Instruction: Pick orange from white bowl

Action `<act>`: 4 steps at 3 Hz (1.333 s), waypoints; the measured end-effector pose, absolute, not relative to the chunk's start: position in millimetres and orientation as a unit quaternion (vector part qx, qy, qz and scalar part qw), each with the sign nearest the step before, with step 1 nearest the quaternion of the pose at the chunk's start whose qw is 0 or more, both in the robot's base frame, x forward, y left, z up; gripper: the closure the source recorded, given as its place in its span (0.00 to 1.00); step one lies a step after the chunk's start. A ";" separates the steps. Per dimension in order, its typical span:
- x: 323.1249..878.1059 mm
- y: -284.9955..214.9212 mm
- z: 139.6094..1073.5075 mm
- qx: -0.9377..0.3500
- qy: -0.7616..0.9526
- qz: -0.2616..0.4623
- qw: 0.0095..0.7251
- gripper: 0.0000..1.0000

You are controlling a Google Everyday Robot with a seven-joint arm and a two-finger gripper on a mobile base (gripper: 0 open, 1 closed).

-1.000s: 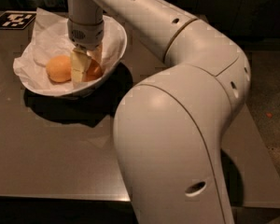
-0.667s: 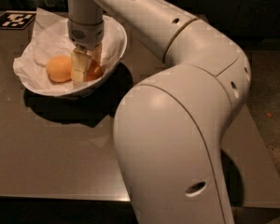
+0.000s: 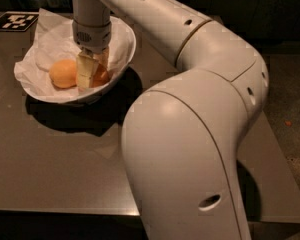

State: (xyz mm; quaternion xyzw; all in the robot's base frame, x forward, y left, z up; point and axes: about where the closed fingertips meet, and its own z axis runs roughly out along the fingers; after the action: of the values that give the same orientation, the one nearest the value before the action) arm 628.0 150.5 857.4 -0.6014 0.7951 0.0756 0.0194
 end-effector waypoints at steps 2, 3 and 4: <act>609.9 146.4 910.4 -0.651 0.745 0.080 0.123 1.00; 596.4 148.3 936.1 -0.675 0.719 0.077 0.151 1.00; 576.7 146.8 958.1 -0.706 0.684 0.079 0.164 1.00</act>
Offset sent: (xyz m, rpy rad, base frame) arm -0.0478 -0.0204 0.1083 0.2078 -0.2859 0.2188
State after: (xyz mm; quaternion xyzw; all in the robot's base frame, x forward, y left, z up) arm 576.7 146.8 958.1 -0.7058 0.6845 0.0794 0.1643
